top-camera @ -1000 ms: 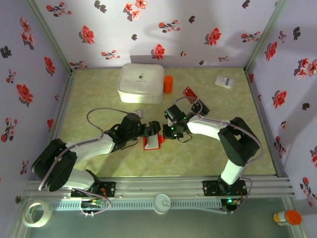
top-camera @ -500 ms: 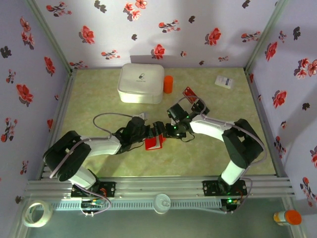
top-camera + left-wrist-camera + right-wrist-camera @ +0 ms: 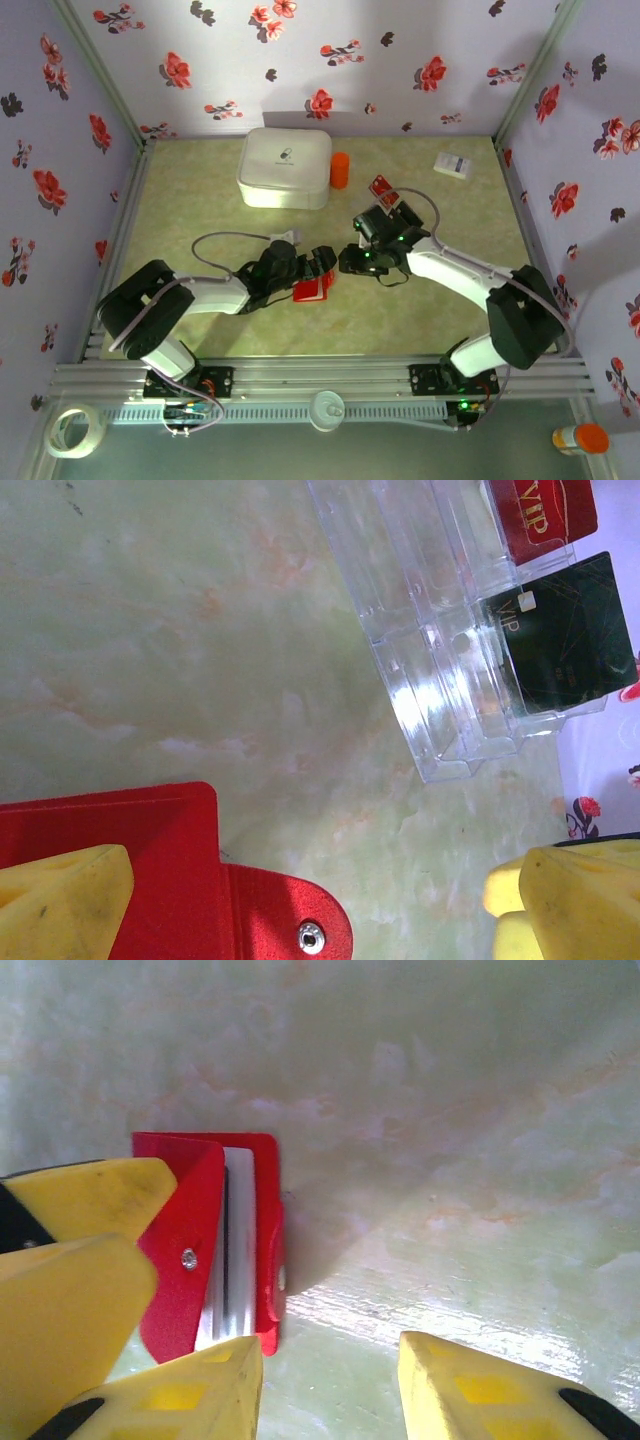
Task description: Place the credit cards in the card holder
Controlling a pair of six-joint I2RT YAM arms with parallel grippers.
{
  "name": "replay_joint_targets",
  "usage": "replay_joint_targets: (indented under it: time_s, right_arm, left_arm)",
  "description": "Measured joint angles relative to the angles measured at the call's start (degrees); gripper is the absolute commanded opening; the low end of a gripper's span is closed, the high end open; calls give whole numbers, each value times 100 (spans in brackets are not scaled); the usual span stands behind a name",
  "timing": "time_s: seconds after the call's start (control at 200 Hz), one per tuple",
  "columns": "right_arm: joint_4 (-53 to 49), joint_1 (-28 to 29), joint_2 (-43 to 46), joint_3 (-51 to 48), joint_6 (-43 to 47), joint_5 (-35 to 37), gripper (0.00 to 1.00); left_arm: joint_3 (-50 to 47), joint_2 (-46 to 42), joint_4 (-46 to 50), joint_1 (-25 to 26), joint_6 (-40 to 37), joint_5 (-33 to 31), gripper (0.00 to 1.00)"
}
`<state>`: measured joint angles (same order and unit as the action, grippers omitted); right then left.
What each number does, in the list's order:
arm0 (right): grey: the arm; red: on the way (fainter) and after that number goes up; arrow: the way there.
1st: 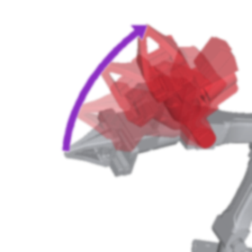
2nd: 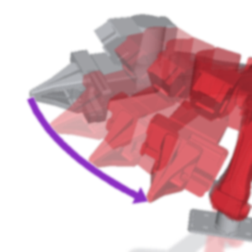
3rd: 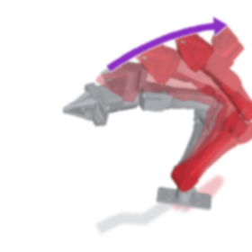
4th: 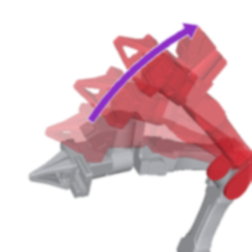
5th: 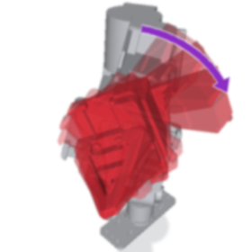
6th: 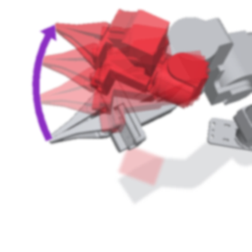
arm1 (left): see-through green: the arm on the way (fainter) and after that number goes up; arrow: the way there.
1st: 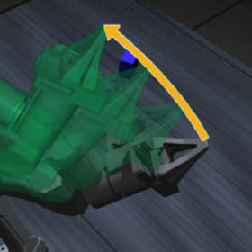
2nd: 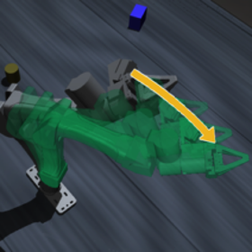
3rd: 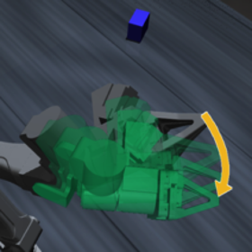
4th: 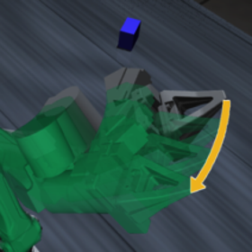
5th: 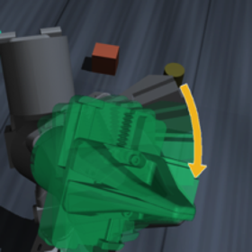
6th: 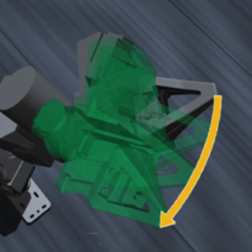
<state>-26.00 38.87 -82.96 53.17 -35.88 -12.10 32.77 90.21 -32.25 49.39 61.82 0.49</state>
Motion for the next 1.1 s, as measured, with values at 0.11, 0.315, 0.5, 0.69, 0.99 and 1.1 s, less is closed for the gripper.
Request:
replay_joint_targets:
  time_s: [0.11, 0.315, 0.5, 0.69, 0.99, 1.1]
  right_arm:
    - [63, 17, 186, 0, -79, -101, 35]
    - [72, 457, 140, 251, -212, -142, 33]
    - [85, 1060, -507, 1093, -225, -142, 30]
    - [79, 1425, -1325, 1910, -221, -170, 28]
    - [-81, 1626, -2721, 3093, -114, -376, 24]
    - [-271, 1626, -2868, 3167, -4, -372, 21]
  left_arm:
    - [85, -162, 297, -116, 0, 42, 100]
    - [212, -485, 669, -673, 0, 223, 100]
    - [208, -1014, 1213, -1222, -31, 321, 100]
    - [-26, -2197, 2090, -1891, -46, 157, 100]
    - [-511, -3923, 3779, -2621, -48, -358, 100]
    - [-527, -4011, 4148, -2632, -74, -372, 100]
